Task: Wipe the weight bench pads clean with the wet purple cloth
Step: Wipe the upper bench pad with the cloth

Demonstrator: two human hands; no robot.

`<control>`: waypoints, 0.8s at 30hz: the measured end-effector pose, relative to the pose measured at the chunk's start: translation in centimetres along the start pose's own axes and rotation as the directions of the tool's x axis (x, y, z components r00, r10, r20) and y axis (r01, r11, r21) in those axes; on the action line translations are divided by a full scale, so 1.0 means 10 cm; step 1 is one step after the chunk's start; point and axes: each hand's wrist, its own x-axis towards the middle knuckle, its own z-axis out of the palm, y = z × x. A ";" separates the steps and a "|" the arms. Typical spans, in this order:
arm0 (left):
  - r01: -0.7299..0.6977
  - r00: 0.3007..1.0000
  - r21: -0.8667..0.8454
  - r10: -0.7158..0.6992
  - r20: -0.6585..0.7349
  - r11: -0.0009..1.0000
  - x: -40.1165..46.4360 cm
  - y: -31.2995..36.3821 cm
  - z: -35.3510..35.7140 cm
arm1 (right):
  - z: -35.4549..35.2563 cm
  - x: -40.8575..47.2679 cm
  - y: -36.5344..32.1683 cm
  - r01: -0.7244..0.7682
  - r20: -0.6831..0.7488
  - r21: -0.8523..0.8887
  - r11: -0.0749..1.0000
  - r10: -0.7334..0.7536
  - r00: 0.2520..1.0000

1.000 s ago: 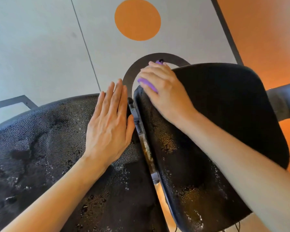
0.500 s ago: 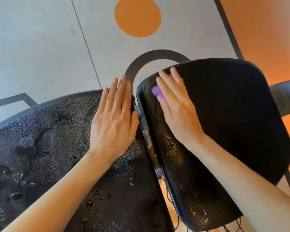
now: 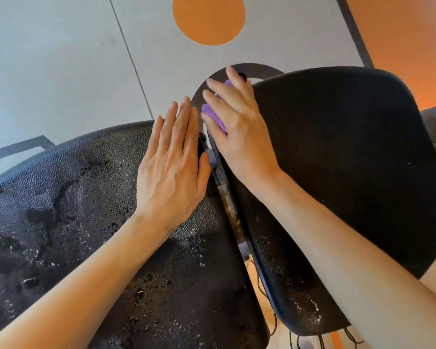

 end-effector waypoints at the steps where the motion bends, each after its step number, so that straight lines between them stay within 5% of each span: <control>1: -0.003 1.000 -0.008 0.003 0.001 1.000 0.00 0.00 0.00 | -0.04 -0.16 0.02 0.040 0.034 -0.021 0.999 -0.040 0.999; 5: 0.006 1.000 -0.045 -0.006 0.005 0.999 0.01 -0.01 -0.03 | -0.42 -1.13 0.08 0.088 0.241 -0.081 0.993 -0.066 0.968; 10: -0.001 1.000 -0.039 0.002 0.017 0.999 -0.01 -0.01 -0.02 | -0.07 -0.19 -0.05 -0.032 0.088 -0.062 0.998 0.038 0.995; 16: 0.001 1.000 -0.056 0.000 0.012 0.998 0.00 -0.03 -0.03 | -0.45 -1.38 0.01 0.055 0.268 -0.127 0.990 -0.019 0.963; 21: -0.031 0.998 -0.062 0.034 0.050 0.998 -0.03 -0.04 -0.05 | -0.13 -0.47 -0.04 -0.074 0.087 -0.056 0.996 0.079 0.993; 24: -0.080 0.994 -0.074 0.086 0.072 0.994 -0.11 -0.02 -0.10 | -0.24 -0.93 0.01 -0.008 0.147 -0.068 0.998 0.018 0.989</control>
